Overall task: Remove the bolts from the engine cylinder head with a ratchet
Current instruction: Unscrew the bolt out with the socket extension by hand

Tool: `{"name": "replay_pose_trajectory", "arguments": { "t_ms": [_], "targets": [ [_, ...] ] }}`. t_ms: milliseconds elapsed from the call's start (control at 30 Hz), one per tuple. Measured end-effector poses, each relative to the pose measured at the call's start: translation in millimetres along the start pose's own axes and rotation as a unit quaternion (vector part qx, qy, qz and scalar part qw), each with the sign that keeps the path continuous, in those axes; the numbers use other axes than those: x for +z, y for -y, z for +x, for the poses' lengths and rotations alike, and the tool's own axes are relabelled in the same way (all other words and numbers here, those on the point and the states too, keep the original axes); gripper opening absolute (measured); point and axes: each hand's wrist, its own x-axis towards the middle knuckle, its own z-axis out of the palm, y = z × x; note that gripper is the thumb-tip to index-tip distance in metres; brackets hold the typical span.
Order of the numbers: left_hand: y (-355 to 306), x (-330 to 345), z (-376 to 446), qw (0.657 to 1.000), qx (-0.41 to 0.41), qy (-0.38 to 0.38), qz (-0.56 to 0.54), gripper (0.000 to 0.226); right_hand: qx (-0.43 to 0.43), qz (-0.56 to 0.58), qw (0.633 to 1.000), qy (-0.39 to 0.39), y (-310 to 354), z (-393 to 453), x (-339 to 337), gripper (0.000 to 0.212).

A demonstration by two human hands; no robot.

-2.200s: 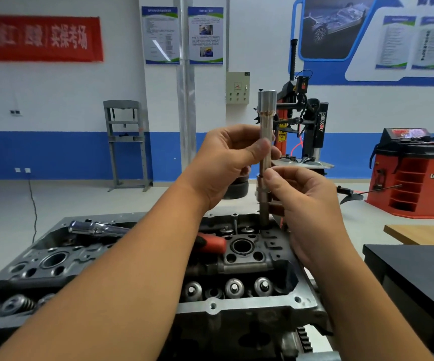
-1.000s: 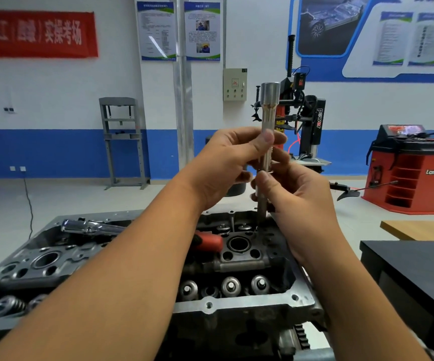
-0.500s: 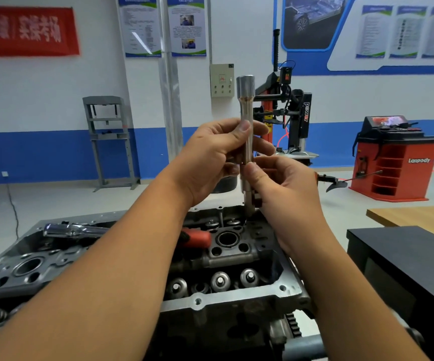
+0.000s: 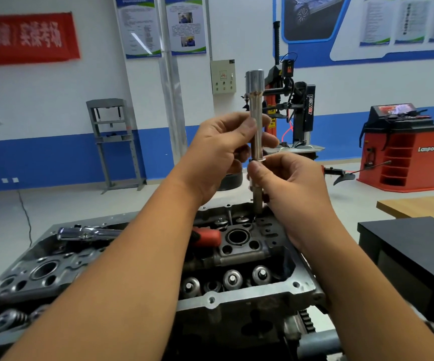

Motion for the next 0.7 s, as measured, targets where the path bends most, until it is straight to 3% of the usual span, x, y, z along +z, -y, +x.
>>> {"name": "replay_pose_trajectory", "arguments": {
  "t_ms": [133,233,433,567,633,700],
  "targets": [
    [1.9,-2.0,-0.6,0.999,0.033,-0.009,0.010,0.009,0.003,0.017,1.000,0.002,3.4,-2.3,-0.1,0.020],
    [1.2,-2.8,-1.3,0.998,0.045,-0.041,0.022,0.030,0.008,0.014,1.000,-0.017,2.8,-2.8,-2.9,0.034],
    [-1.0,-0.4,-0.4,1.000,-0.013,0.012,-0.023,0.023,0.001,-0.001,1.000,0.002,1.6,-0.5,0.1,0.011],
    [-2.5,0.0,-2.5,1.000,0.007,-0.009,-0.010,0.015,0.005,0.007,1.000,0.030,2.0,-1.2,0.1,0.008],
    [-2.7,-0.5,-3.3,0.999,0.017,-0.030,-0.001,0.010,0.007,0.020,1.000,0.018,2.0,-1.9,-0.4,0.015],
    [-0.6,-0.4,-3.0,0.998,0.017,-0.058,0.002,0.026,0.007,0.015,1.000,-0.002,1.9,-2.4,-1.5,0.027]
  ]
}}
